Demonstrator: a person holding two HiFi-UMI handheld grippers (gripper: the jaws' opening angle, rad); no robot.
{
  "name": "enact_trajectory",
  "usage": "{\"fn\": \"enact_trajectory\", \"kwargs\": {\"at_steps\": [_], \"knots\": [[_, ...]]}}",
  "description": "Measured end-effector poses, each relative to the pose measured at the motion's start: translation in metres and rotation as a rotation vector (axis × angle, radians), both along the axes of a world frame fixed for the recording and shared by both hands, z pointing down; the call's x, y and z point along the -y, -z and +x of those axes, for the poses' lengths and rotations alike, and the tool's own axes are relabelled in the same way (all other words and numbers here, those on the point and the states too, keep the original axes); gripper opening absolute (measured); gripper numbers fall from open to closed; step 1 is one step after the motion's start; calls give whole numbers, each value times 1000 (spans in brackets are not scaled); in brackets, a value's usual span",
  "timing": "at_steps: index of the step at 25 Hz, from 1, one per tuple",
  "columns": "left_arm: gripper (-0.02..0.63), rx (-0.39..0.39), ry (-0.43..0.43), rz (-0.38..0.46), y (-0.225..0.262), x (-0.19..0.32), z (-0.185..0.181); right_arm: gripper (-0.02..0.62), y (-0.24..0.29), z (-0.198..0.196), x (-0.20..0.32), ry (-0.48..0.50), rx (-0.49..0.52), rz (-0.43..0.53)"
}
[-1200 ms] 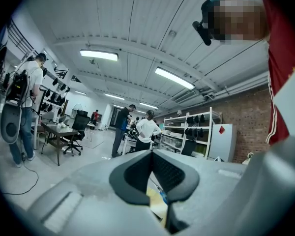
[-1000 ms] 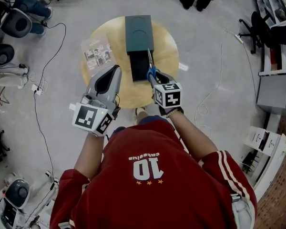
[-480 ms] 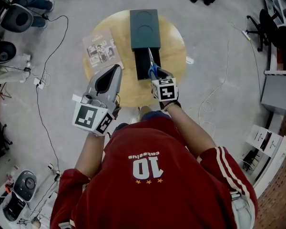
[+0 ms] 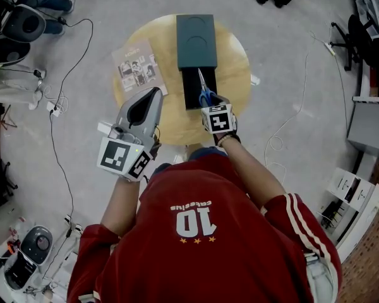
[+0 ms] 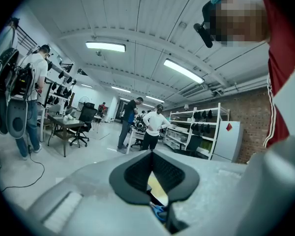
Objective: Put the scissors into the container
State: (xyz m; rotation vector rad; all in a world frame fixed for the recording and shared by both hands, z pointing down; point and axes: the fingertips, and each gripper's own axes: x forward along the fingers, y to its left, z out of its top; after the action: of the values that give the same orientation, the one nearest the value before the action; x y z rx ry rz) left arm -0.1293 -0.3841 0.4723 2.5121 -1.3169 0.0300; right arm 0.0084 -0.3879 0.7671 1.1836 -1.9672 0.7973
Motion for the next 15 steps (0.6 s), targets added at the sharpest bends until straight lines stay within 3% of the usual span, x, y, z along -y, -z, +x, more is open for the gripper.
{"fn": "enact_trajectory", "kwargs": {"at_steps": [15], "knots": [[2,-6,23,46,17,-15,-5,123,30,14,8,-5,6,100]]}}
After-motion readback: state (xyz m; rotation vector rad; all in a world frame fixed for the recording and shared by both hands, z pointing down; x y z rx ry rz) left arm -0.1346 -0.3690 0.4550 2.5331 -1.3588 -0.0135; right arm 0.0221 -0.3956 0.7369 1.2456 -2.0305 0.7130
